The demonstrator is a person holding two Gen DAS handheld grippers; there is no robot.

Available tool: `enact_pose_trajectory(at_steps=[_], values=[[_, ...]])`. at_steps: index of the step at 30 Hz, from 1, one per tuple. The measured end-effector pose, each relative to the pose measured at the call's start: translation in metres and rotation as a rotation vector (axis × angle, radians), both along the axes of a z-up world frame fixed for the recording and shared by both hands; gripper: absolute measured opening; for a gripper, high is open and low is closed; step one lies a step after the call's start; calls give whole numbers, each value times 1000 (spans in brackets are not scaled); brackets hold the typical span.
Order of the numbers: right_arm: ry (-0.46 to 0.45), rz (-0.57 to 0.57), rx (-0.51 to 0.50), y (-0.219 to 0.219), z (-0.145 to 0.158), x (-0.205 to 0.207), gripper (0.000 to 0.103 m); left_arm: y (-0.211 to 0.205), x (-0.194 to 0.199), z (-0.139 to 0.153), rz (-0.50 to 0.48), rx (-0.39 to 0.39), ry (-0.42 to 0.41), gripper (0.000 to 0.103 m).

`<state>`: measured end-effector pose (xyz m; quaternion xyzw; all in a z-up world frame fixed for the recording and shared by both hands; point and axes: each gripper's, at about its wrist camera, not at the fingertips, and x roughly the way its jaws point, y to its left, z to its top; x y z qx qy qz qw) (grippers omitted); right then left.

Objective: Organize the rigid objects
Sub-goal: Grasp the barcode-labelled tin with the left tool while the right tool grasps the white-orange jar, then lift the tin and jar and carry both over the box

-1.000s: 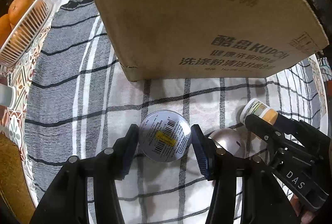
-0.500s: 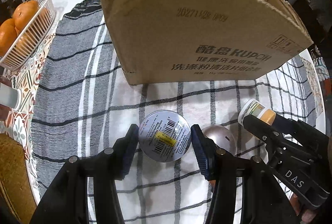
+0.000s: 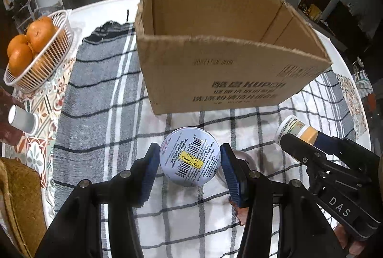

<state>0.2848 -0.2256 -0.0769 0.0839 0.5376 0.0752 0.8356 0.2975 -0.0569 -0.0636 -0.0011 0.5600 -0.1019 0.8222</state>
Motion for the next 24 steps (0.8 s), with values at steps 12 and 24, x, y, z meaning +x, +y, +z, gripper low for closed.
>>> enact_pose_trajectory(at_steps=[12,24], values=[[-88,1,-16,0,40,-8,42,-1,-9,38,-20,-26,-89,51],[-189,-9,-16,-1,80,-20,42,-6,-15,79,-50,-45,-186,51]])
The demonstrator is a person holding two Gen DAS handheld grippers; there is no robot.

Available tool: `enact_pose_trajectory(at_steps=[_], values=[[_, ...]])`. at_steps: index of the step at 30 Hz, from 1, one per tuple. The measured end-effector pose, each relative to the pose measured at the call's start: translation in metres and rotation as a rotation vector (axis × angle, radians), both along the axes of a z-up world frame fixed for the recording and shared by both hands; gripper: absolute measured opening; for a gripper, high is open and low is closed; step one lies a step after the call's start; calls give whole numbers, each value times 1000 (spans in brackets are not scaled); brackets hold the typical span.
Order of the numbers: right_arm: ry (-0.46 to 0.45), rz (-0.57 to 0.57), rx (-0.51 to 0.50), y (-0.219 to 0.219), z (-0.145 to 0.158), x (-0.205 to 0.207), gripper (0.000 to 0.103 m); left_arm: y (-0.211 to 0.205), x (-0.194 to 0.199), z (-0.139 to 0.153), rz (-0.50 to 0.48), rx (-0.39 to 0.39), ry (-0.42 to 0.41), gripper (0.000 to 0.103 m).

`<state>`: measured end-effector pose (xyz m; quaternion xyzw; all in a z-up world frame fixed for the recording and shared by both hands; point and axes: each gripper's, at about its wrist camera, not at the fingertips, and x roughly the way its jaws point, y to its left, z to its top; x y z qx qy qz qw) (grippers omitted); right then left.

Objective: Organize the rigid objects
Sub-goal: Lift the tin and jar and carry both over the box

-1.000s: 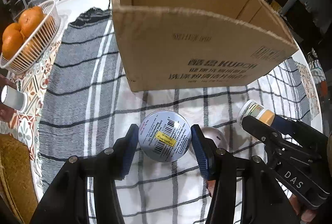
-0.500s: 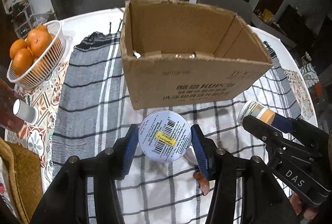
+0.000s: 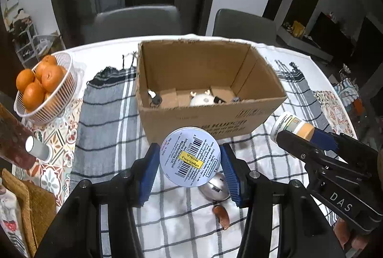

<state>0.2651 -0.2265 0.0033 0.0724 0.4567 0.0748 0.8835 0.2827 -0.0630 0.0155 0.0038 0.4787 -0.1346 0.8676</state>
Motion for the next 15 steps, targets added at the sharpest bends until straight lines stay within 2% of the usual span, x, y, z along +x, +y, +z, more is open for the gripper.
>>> enact_pose_trajectory(at_steps=[15], values=[[-99,-7,-9,-4,39,-4,42,-5,0,34,-22,5,-91,51]])
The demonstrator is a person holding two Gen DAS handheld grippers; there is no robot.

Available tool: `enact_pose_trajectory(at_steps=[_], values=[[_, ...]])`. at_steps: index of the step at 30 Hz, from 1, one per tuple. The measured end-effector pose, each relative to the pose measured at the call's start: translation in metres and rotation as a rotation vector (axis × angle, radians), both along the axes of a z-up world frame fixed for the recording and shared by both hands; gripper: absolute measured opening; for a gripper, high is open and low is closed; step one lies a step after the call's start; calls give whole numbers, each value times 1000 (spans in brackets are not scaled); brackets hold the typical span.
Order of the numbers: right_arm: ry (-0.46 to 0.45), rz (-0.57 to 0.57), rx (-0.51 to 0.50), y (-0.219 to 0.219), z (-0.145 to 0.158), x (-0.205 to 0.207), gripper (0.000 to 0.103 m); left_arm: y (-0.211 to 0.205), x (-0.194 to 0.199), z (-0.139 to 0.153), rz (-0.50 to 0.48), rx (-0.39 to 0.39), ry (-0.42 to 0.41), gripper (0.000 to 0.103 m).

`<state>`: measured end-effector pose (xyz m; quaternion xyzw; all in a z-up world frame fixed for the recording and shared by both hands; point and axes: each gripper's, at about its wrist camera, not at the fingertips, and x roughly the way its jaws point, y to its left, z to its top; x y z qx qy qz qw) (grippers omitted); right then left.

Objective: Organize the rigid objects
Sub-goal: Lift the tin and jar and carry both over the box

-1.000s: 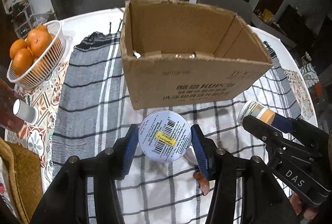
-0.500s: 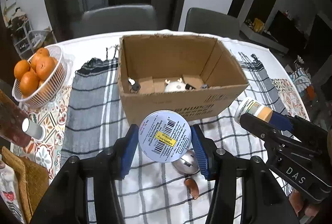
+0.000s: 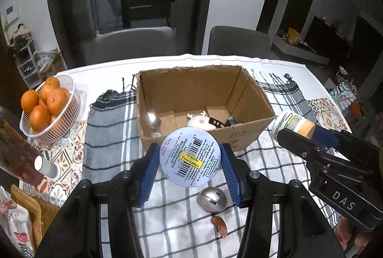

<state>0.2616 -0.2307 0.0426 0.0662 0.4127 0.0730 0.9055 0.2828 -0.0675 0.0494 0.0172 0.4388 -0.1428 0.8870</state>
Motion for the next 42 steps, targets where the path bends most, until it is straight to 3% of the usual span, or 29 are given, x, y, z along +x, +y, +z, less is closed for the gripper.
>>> enact_pose_trajectory(at_steps=[20,42], values=[[-52,5,-13,-3,20,30,42,-3,37,21,-8,16,-48,51],[14,-13,-27,-9,-2,86,42,-12,94,-6,2,67,24,51]])
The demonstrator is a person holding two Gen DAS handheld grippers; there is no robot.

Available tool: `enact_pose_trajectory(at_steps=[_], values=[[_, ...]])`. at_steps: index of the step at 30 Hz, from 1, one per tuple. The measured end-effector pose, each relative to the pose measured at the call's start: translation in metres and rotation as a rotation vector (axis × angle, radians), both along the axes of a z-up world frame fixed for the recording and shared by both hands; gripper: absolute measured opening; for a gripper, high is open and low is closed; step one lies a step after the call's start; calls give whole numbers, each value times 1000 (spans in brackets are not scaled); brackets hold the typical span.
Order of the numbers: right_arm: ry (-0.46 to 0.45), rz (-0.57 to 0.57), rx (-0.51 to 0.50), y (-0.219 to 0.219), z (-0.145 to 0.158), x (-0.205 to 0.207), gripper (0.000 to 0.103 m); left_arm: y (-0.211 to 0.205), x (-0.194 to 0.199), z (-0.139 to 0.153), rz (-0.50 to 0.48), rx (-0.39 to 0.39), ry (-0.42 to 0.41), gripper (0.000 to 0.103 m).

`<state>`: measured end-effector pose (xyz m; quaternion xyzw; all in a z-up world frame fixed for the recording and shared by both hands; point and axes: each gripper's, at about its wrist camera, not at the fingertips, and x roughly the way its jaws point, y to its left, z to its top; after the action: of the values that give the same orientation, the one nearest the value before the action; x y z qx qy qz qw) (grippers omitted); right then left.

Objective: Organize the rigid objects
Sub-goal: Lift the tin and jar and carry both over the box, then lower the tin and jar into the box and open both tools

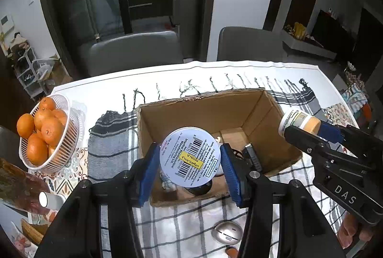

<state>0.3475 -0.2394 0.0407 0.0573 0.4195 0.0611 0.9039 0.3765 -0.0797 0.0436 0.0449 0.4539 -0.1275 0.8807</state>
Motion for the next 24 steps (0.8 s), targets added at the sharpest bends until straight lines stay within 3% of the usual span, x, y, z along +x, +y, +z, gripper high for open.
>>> enact_pose_trajectory(at_steps=[21,24], values=[[116,-16,-31,-1,-41,29,42,-2,24,-44,8,54,100,52],[106,-9,-47,2,-40,28,49,1,22,-42,15,55,88,55]])
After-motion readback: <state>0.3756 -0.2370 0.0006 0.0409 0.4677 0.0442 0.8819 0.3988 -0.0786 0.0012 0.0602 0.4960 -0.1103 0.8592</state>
